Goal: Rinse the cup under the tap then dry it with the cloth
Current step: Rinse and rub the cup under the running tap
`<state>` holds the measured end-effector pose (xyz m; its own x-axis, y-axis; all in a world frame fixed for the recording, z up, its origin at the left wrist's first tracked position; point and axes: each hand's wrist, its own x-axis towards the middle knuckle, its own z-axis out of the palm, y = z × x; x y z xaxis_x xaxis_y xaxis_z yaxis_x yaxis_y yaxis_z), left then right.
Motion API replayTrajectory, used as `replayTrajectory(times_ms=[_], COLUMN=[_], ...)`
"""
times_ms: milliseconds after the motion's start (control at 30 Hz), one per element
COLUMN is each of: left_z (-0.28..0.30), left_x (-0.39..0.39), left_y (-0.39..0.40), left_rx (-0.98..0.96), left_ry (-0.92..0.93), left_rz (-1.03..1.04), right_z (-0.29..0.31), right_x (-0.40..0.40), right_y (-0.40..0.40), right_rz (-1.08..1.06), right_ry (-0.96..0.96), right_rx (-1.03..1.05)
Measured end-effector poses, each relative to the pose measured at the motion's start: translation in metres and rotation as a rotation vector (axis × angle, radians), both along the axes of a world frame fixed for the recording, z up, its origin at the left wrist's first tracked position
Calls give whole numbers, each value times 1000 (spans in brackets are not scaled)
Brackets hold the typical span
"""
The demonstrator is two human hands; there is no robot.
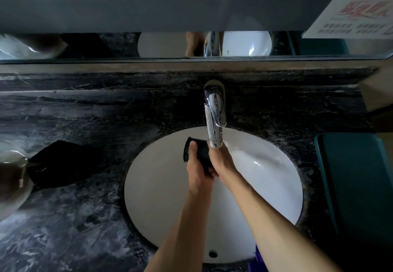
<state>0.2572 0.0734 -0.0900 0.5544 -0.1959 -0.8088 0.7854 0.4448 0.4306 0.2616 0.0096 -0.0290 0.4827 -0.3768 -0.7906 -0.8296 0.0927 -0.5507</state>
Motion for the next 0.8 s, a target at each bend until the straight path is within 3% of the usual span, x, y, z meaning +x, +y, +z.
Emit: replayTrajectory(times_ms=[133,233,333,400,533,700,800], left_z=[15,7,0,0,5,6,2], left_x=[9,6,2,1,6,9,8], left_y=[-5,-3,2,3,4,11,11], left_rx=[-126,-147,-148,-157,-156,-138,-150], left_ry=[-1,115,164,178,130,105,94], left_rz=[-8,0,43,55,8,23,17], right_z=[0,-4,-10,-8,-4,-6,-8], right_x=[-9,-6,-4,-5,-14,-27,-28], right_y=[7,3,1,3,10,16,18], right_rz=[260,346,396,300,239,391,277], right_ry=[-190,-144,-67,-74,-144,-290,-334], right_rx=[-277,-397,-315,-223,-260,-301,-250])
